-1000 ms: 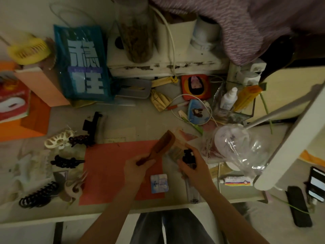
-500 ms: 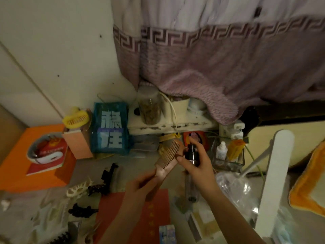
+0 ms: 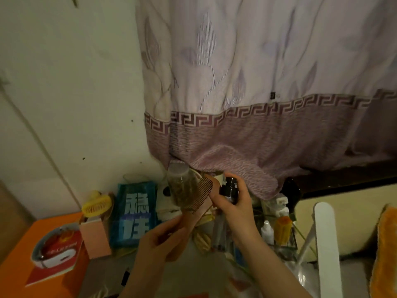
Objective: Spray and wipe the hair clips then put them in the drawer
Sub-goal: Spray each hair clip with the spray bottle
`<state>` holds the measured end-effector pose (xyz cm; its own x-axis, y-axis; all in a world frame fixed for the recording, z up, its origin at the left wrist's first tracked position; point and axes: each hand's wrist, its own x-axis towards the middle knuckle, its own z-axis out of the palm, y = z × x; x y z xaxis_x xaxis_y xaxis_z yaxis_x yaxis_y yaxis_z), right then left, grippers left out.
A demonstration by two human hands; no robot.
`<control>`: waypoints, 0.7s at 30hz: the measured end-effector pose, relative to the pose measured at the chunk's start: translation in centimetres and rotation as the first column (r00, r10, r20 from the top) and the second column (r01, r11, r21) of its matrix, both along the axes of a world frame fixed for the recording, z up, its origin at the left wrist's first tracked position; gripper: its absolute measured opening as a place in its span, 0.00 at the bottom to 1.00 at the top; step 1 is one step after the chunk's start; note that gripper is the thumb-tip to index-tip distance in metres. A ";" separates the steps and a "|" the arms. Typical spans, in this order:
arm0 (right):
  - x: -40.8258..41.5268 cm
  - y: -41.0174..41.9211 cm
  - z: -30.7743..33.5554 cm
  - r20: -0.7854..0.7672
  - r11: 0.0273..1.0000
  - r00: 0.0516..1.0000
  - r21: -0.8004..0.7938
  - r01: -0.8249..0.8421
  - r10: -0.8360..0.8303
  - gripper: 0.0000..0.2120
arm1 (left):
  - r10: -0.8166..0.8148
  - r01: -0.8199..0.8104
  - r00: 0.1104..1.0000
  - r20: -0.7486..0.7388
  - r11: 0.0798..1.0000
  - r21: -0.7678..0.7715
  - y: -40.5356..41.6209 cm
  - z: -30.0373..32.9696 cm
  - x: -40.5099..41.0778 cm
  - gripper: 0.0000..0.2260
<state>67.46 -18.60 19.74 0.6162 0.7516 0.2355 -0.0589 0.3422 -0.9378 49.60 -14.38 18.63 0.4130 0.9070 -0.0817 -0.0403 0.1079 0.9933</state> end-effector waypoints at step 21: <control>1.0 1.0 12.8 0.048 0.937 0.989 0.317 -0.146 0.137 0.24 | -0.029 -0.031 0.995 0.100 0.835 0.550 1.8 14.6 -2.2 0.09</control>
